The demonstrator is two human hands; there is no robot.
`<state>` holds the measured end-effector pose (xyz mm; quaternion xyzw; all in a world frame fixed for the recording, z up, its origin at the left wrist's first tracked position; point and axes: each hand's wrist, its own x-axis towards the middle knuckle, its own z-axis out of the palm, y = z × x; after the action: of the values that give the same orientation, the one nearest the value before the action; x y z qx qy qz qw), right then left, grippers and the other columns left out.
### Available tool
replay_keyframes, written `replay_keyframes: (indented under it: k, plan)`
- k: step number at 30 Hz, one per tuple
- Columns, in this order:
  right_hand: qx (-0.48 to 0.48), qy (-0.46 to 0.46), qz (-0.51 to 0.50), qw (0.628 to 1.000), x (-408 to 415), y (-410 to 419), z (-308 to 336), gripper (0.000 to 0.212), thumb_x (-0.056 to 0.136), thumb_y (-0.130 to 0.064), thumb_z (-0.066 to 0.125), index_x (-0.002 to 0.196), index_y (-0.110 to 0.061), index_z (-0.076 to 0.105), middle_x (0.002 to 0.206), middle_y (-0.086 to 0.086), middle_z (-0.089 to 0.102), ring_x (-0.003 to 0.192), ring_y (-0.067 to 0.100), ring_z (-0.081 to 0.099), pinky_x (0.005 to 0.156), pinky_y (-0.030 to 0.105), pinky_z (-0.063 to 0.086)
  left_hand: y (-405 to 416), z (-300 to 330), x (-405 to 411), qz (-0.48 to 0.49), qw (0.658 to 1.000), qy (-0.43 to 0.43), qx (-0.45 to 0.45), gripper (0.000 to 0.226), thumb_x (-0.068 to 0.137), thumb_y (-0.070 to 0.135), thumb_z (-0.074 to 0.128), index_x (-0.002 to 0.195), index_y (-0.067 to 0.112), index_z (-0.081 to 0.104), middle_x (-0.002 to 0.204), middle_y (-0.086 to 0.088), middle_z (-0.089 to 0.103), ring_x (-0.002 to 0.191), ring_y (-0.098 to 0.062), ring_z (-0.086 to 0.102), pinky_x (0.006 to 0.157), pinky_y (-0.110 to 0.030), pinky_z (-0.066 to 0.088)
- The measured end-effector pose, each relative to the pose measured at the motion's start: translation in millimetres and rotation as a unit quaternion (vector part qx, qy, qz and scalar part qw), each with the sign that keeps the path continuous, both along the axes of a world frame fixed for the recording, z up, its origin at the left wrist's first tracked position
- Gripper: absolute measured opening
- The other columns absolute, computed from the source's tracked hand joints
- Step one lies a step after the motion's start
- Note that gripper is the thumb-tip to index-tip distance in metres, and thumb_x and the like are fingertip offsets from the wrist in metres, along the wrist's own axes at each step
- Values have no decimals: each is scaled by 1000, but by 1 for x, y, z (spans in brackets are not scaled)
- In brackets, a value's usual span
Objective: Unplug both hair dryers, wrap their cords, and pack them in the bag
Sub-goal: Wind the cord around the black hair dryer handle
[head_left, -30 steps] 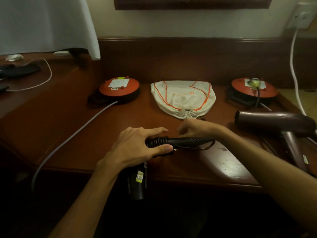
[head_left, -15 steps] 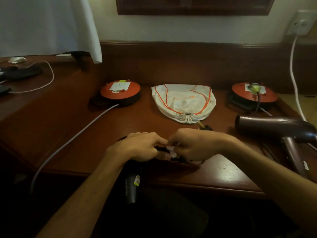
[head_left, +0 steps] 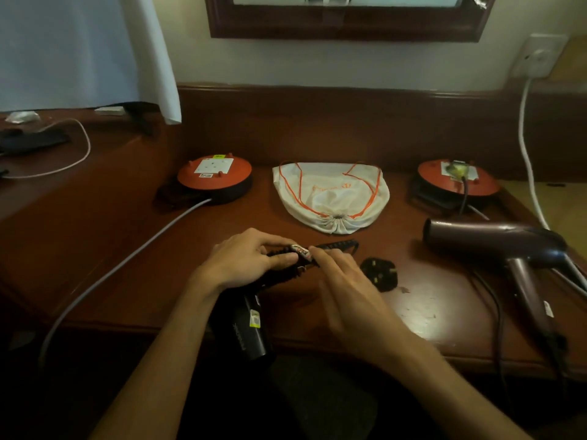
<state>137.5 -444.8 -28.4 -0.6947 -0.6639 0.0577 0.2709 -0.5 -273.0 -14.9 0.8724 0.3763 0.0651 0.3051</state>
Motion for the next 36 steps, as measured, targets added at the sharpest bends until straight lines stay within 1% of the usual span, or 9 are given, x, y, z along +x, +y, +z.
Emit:
replay_keyframes:
  k: [5,7,10,15,17,21,26,32,36]
  plan:
    - [4,109,-19,994,-24,-10,-19,63,104,-8,44,160,-19,17,161,-5,16,152,19,14,124,40,24,-5,6,2,12,997,-48,-58,62,53,100,55,102,63,69,105,16,74,105,-11,67,97,-46,52]
    - [25,110,-22,993,-25,-13,-21,58,104,-10,45,157,-19,27,161,-7,17,151,6,14,123,24,22,-13,9,5,20,999,-26,-19,54,60,95,55,101,62,69,111,21,71,110,-10,62,94,-40,48]
    - [111,144,-34,983,-19,-28,-16,35,99,-9,54,129,-27,60,143,-18,44,130,-13,40,103,4,35,-18,8,4,49,998,-29,29,44,65,90,55,95,61,69,104,23,70,107,-10,60,77,-33,40]
    - [140,259,-138,946,3,-61,-13,12,93,-21,56,92,-30,65,84,-10,67,76,9,66,66,26,56,-14,3,-4,100,991,-82,35,53,65,86,61,107,56,70,102,20,72,106,-8,62,88,-37,46]
    - [114,330,-209,913,20,-55,-18,10,96,-33,58,104,-28,61,76,1,69,59,12,66,50,26,52,-16,2,-6,105,990,-90,37,54,64,87,63,108,56,70,104,19,73,108,-8,62,94,-41,48]
    - [114,486,-178,848,37,-35,-18,54,92,-43,62,142,-39,42,98,6,73,58,32,68,49,40,54,-19,0,-8,111,989,-90,42,58,63,90,61,111,57,68,108,18,73,110,-10,63,97,-46,49]
    - [157,430,-94,884,31,-27,-17,18,92,-20,65,109,-17,68,90,13,72,60,35,65,48,48,55,-15,-2,-10,105,987,-113,43,48,63,94,56,101,67,65,99,19,74,99,-12,69,91,-49,54]
    - [-18,566,-93,819,24,-6,-32,18,96,-15,64,109,-5,67,83,32,71,49,31,54,41,31,46,-21,-1,-5,141,982,-117,54,65,57,96,57,107,56,70,104,20,73,104,-10,66,93,-39,52]
    - [5,606,-131,785,24,18,-31,13,96,-11,63,107,-5,60,73,29,71,46,30,56,39,30,47,-27,-1,-6,147,976,-135,90,52,62,84,68,104,53,72,92,21,73,95,-7,66,82,-34,50]
